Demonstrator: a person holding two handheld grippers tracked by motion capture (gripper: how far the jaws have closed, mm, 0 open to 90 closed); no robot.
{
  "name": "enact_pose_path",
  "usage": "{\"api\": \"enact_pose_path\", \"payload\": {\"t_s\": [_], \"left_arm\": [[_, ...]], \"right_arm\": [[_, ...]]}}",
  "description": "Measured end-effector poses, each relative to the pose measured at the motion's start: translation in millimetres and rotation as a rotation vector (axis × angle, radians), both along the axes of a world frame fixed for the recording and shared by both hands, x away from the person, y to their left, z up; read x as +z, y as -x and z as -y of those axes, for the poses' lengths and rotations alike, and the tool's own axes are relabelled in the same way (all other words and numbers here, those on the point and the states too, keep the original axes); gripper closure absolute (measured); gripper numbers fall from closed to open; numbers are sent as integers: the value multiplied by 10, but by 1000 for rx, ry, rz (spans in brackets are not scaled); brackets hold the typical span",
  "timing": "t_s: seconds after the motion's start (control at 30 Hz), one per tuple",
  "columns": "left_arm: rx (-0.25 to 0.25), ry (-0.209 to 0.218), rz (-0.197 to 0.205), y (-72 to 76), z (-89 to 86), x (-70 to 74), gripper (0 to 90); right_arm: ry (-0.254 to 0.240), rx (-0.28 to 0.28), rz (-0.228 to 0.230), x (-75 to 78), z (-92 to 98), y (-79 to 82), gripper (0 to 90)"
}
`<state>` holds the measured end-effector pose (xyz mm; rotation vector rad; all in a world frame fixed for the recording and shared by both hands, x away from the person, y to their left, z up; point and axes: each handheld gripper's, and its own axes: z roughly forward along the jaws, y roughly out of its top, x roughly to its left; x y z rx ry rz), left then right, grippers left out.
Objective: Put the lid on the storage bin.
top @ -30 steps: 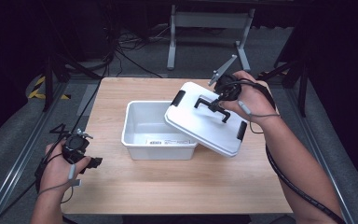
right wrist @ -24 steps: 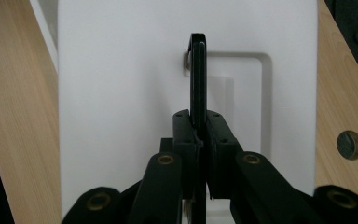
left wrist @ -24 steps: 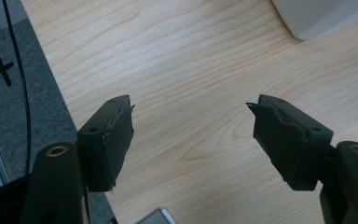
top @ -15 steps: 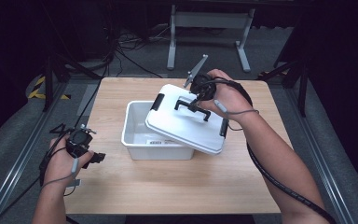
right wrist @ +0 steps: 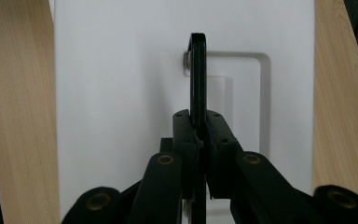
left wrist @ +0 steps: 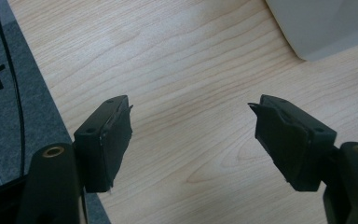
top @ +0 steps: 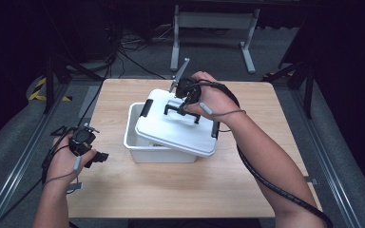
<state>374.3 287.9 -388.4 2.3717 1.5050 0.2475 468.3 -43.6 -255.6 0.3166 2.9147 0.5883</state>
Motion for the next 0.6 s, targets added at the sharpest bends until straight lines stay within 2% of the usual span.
{"api": "enact_pose_path", "payload": {"t_s": [0.2,0.6], "left_arm": [[-3,5,3,0,-8,-6,274],[-2,9,6,30,-52,8,273]], "right_arm": [[23,23,8,-39,-100,-40,846],[39,68,24,-61,-315,-21,846]]}}
